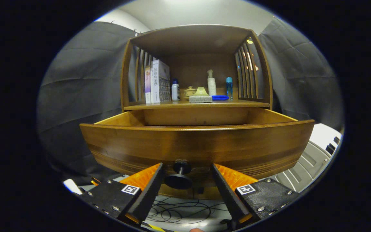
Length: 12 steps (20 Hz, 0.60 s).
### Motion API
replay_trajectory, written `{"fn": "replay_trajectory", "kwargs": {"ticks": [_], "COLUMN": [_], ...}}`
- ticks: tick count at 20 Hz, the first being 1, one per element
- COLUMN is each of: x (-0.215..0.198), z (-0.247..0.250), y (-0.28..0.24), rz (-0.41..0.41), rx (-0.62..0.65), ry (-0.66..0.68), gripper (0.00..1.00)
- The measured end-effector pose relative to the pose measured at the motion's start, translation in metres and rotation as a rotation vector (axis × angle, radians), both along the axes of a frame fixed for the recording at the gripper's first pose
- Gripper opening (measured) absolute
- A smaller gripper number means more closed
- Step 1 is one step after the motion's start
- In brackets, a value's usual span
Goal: Pull open the drawer, take out the items inside it, and place them on the countertop above the cabinet.
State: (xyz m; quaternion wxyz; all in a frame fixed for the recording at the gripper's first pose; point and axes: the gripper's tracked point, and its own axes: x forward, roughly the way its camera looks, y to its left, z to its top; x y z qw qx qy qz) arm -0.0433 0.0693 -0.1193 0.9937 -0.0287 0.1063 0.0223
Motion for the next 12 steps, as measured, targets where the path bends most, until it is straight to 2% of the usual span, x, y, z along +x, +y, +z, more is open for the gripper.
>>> {"fn": "replay_trajectory", "kwargs": {"ticks": [3,12], "x": [0.004,0.047], "z": [0.0,0.006], "y": [-0.002,-0.003], "rz": [0.003,-0.039], "rx": [-0.057,-0.049], "ry": [-0.037,-0.072], "gripper": [0.92,0.92]}}
